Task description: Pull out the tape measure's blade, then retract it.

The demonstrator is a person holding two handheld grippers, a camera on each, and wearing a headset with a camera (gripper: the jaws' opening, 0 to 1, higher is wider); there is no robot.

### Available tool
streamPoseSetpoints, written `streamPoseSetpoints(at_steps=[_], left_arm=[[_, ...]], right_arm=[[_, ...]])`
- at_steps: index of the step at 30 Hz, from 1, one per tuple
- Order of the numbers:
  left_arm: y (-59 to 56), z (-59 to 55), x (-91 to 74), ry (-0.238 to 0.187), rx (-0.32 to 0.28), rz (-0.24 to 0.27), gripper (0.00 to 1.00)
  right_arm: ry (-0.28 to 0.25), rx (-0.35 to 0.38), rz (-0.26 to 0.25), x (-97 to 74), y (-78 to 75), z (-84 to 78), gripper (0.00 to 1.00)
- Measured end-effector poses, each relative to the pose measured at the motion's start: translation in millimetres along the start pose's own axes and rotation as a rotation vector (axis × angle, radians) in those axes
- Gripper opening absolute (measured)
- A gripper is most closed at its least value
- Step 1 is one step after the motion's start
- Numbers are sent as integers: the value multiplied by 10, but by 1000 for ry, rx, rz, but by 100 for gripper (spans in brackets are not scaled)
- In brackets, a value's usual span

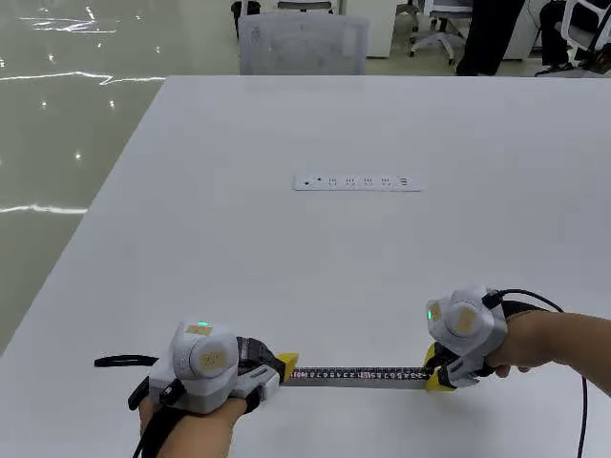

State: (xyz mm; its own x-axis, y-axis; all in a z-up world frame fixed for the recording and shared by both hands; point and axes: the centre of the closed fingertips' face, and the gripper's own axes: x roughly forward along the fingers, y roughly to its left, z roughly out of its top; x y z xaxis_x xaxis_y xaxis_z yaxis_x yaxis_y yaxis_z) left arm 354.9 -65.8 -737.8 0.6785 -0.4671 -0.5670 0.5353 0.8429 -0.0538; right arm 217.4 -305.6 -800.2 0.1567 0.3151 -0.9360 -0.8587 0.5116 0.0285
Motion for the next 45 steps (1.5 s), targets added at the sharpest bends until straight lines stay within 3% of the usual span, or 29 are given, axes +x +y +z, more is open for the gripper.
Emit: streamPoseSetpoints(at_steps=[7, 10, 13, 17, 22, 27, 36, 45], left_arm=[[5, -76, 81, 27, 0, 6, 92], [-49, -148, 92, 59, -81, -30, 86], [-43, -148, 98, 60, -95, -27, 78], [-146, -224, 126, 92, -118, -48, 70], [-111, -212, 144, 89, -95, -26, 70], [-62, -226, 148, 98, -90, -7, 63], [-84, -268, 144, 136, 19, -2, 62], [-69, -279, 143, 154, 6, -11, 60]], right_arm=[[-1, 39, -12, 0, -4, -6, 14], [-7, 65, -11, -3, -5, -5, 14], [-5, 75, -9, -4, -9, -4, 14], [0, 73, -7, -3, -11, -9, 14], [-7, 81, -5, -11, -9, -3, 13], [-9, 79, 0, -9, -11, -4, 13], [-12, 87, -2, -8, -12, -9, 13], [-25, 92, -7, -12, -8, -7, 13]])
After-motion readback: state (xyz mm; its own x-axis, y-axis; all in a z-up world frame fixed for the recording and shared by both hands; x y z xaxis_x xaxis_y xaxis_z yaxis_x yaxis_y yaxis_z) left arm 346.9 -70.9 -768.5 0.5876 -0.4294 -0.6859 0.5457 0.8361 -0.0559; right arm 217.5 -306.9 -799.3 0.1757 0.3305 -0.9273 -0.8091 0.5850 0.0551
